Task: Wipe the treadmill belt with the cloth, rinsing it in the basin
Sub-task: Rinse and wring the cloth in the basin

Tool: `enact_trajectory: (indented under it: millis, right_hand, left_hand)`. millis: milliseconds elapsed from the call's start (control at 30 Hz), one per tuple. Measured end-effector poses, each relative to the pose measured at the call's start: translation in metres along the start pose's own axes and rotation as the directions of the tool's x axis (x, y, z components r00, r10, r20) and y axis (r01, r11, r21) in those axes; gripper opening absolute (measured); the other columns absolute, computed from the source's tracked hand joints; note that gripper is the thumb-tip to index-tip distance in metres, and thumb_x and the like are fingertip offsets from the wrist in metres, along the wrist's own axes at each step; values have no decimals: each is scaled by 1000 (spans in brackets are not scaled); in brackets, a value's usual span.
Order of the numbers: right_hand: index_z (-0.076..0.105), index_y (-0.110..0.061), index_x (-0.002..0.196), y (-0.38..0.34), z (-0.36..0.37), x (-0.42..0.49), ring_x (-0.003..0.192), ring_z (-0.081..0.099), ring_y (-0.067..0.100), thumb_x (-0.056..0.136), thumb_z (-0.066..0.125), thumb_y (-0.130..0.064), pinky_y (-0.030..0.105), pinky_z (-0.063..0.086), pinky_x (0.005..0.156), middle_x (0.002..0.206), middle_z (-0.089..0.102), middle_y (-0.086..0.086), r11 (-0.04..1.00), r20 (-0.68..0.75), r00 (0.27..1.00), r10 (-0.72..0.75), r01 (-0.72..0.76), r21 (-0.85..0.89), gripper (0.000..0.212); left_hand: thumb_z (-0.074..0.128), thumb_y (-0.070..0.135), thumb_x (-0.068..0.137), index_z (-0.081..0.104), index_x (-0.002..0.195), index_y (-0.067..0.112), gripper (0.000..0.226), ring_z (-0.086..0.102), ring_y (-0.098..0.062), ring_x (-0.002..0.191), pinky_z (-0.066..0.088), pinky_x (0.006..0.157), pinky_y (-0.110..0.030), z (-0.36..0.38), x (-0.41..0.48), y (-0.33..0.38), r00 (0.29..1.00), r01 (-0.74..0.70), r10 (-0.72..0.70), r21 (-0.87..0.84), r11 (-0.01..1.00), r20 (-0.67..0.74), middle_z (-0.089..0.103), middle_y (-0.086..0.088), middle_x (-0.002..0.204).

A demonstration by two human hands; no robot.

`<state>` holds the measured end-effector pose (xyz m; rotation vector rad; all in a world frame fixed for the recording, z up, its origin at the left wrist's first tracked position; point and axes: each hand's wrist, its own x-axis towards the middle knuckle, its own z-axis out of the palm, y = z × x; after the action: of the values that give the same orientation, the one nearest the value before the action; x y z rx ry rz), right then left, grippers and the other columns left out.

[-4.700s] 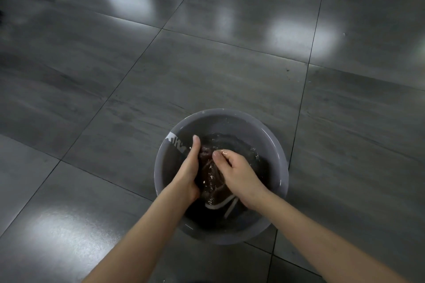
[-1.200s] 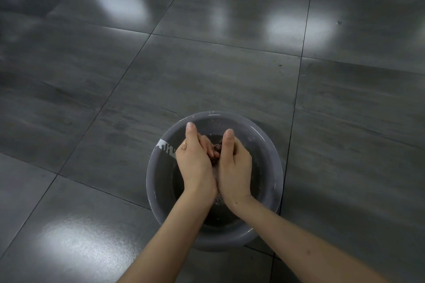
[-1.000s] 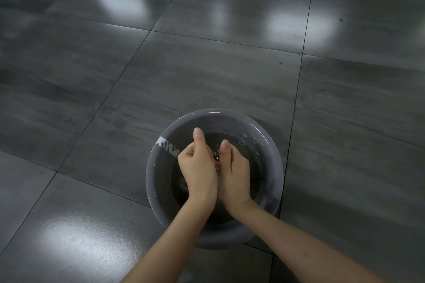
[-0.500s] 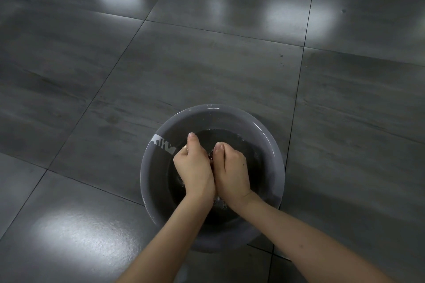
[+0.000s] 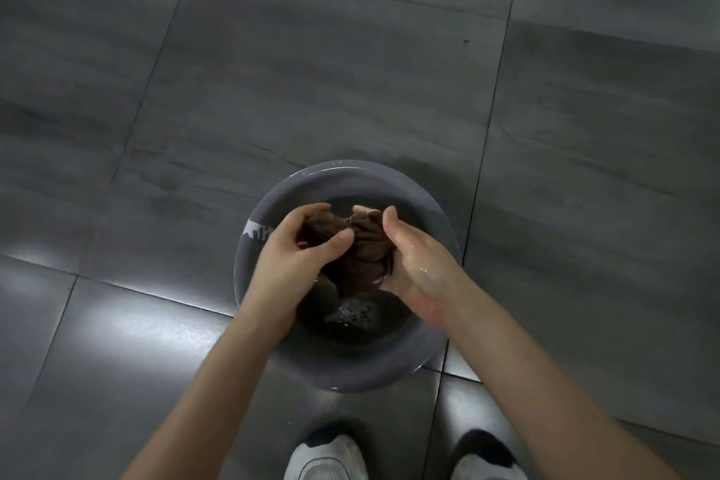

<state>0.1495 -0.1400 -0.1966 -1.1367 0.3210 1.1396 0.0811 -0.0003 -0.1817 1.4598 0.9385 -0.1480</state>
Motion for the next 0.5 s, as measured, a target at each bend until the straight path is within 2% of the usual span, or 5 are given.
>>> enact_trajectory:
  millis: [100,133,267,367,500]
  right_hand:
    - [63,-12,105,-3,11,-22,94,67,26,97,47,-34,49,53,87,102,69,14,933,-77,997,5,-33,-359,28]
    - [64,-10,100,-7,18,-32,91,67,28,94,55,-30,50,54,86,99,69,15,914,-114,993,-7,-40,-404,22]
    - [63,-3,99,-38,45,-84,90,67,27,85,68,-15,40,55,78,97,68,13,943,-215,974,-65,-11,-334,19]
    - [62,-2,98,-73,60,-136,87,65,21,90,62,-16,30,53,74,94,68,12,954,-272,954,-130,45,-298,17]
    - [57,-12,86,-128,59,-221,72,60,14,92,59,-15,28,49,65,79,62,2,992,-368,921,-128,121,-42,7]
  left_hand:
    - [78,22,75,68,97,22,24,66,-15,93,55,81,-35,-10,-13,21,998,-12,28,278,961,-51,70,5,91]
    - [78,20,75,67,94,18,22,66,-18,93,54,83,-37,-10,-20,29,995,0,30,314,949,-91,70,4,89]
    - [79,17,74,64,85,19,19,65,-18,85,54,79,-35,-8,-61,78,980,-20,67,242,970,-186,68,3,84]
    - [78,18,75,60,80,24,20,62,-15,82,48,68,-25,-2,-99,125,989,-79,112,294,953,-96,65,6,82]
    - [83,34,62,68,80,30,24,67,-25,89,53,80,-39,23,-150,199,994,-91,76,230,969,74,71,-1,86]
